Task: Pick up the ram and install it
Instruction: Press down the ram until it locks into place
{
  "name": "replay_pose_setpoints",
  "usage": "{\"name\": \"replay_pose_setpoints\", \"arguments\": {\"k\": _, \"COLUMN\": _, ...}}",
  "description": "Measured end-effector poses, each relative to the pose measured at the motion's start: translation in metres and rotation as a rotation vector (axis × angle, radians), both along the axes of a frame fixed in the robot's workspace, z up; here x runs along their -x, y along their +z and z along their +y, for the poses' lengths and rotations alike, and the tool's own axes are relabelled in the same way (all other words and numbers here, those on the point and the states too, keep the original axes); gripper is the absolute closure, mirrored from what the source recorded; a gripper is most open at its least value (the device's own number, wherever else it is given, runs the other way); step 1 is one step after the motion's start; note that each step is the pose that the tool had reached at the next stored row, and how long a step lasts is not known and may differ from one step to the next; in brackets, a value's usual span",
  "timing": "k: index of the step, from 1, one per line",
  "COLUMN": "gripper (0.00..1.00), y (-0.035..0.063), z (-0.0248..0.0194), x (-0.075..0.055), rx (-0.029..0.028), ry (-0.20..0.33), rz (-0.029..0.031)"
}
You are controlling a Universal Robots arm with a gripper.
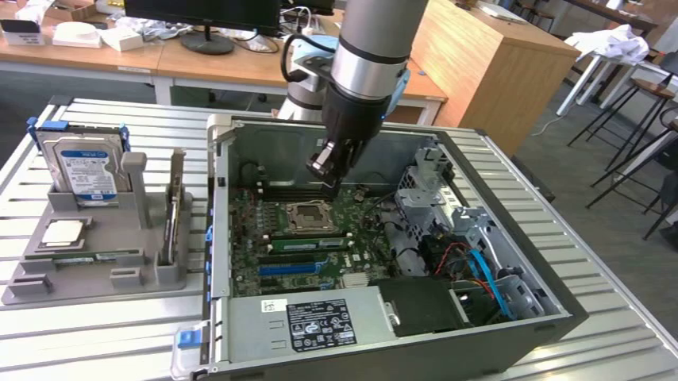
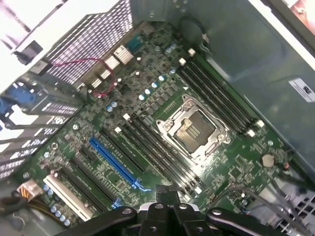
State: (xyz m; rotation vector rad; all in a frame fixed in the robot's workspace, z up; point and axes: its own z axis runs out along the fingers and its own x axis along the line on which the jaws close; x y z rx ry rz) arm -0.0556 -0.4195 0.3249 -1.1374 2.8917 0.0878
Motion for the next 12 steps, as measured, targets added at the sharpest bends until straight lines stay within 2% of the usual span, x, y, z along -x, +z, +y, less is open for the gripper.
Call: {"name": "replay_pose_setpoints", "arguments": {"k": 12, "gripper": 0.90, "y": -0.0008, "z": 0.0000, "x": 0.0019, "rx": 0.0000, "ry": -0.168, "rz": 0.0000}}
